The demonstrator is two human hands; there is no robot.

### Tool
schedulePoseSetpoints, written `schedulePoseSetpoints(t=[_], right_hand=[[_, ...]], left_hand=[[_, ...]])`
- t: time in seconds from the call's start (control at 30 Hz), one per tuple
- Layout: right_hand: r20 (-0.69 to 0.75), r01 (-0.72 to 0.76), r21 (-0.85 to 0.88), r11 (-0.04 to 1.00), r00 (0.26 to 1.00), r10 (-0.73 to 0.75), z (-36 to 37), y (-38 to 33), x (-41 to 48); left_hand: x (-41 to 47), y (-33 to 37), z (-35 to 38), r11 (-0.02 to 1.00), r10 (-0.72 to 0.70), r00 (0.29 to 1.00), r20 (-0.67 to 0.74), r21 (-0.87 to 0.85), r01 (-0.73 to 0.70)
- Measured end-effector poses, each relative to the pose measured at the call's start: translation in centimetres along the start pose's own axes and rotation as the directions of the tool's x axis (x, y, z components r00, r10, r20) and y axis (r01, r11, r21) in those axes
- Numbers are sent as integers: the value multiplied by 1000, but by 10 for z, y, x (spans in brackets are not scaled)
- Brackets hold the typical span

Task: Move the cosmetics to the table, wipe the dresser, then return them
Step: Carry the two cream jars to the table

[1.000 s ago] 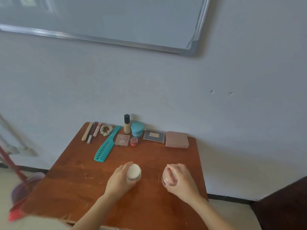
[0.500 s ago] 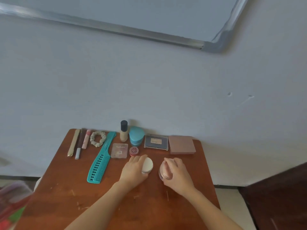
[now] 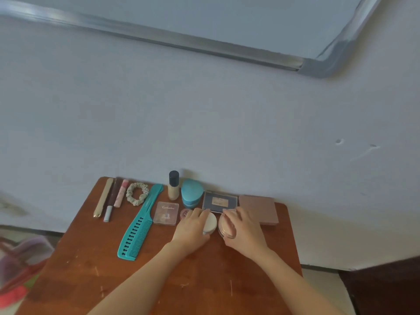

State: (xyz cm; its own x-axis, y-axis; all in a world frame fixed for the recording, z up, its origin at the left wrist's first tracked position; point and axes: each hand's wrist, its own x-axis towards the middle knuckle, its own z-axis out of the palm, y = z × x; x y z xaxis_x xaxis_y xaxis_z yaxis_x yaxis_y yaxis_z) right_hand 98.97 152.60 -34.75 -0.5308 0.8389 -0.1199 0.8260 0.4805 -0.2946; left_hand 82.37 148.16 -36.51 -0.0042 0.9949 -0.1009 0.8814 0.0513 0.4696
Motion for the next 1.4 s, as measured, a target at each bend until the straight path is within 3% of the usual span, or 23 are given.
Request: schedulePoseSetpoints(t=[0.33, 0.43, 0.93, 1.17, 1.4], right_hand=[[55, 46, -29, 999, 998, -44, -4, 6, 8], [103, 45, -48, 998, 994, -40, -3, 7, 4], [108, 32, -63, 997, 994, -25, -7, 6, 9], [2, -1, -34, 999, 1000, 1, -20, 7, -4], [-39, 4, -64, 998, 999, -7, -32, 6, -30]], left_hand=[[4, -8, 5, 978, 87, 988, -128, 198, -61], [3, -5, 3, 992, 67, 993, -98, 112, -56], [-3, -2, 0, 991, 38, 993, -108, 135, -23], [-23, 2, -8, 973, 33, 987, -158, 230, 4], [-49, 7, -19, 983, -58, 992, -112, 164, 76]])
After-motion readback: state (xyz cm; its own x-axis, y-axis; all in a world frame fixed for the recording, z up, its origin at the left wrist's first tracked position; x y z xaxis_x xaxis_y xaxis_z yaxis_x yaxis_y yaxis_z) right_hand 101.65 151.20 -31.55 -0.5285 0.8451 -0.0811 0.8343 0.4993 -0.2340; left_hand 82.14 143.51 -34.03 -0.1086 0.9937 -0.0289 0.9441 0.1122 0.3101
